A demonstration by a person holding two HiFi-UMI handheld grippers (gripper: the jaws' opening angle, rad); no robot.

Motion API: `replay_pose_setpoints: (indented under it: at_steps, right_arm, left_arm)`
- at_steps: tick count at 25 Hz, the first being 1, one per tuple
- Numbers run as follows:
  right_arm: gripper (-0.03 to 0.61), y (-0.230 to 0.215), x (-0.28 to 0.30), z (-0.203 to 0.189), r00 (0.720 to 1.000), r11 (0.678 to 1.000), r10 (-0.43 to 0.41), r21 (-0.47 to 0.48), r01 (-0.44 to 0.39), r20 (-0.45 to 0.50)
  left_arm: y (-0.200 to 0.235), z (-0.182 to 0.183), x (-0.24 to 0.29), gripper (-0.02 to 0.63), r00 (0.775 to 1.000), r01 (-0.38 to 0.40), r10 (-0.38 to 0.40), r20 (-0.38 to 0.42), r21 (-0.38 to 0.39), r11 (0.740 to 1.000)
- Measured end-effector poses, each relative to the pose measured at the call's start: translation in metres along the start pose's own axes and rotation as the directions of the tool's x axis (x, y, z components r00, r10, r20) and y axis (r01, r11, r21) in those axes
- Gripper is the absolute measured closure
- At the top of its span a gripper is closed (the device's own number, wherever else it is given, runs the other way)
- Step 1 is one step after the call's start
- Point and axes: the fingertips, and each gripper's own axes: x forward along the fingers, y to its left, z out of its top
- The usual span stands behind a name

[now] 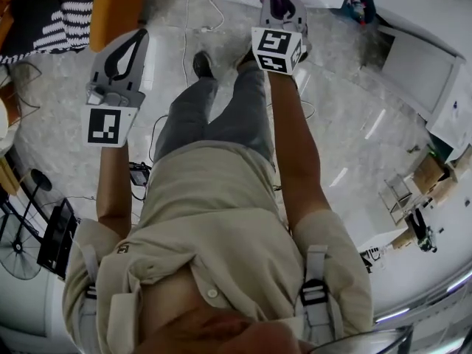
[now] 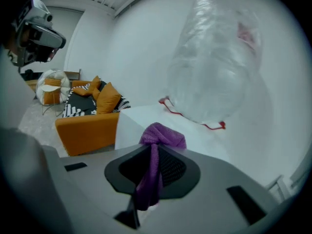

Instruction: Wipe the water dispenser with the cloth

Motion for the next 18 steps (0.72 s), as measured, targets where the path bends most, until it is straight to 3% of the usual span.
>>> replay_pose_setpoints:
  at_steps: [5, 8, 18]
  right_arm:
    - [0.517, -0.079, -0.031, -0.055, 0.984, 0.982, -0.157, 0.093, 0.165, -0.087]
    - [0.517, -0.102, -0.039, -0.069, 0.969, 0.963, -0.211, 0.143, 0.228, -0.129]
    - [0.517, -0.058, -0.017, -0.031, 0.981, 0.957, -0.182, 0.219, 0.192, -0.066]
  left_arm:
    - [-0.011, 0.008, 0.012, 0.597, 0.999, 0.035, -0.036, 0.006, 0.023, 0.999]
    - [-0.014, 0.008, 0.015, 0.597, 0.999, 0.049, -0.049, 0.001, 0.028, 0.998]
    - [-0.012, -0.004, 0.009, 0.597, 1.000, 0.023, -0.023, 0.007, -0.014, 1.000]
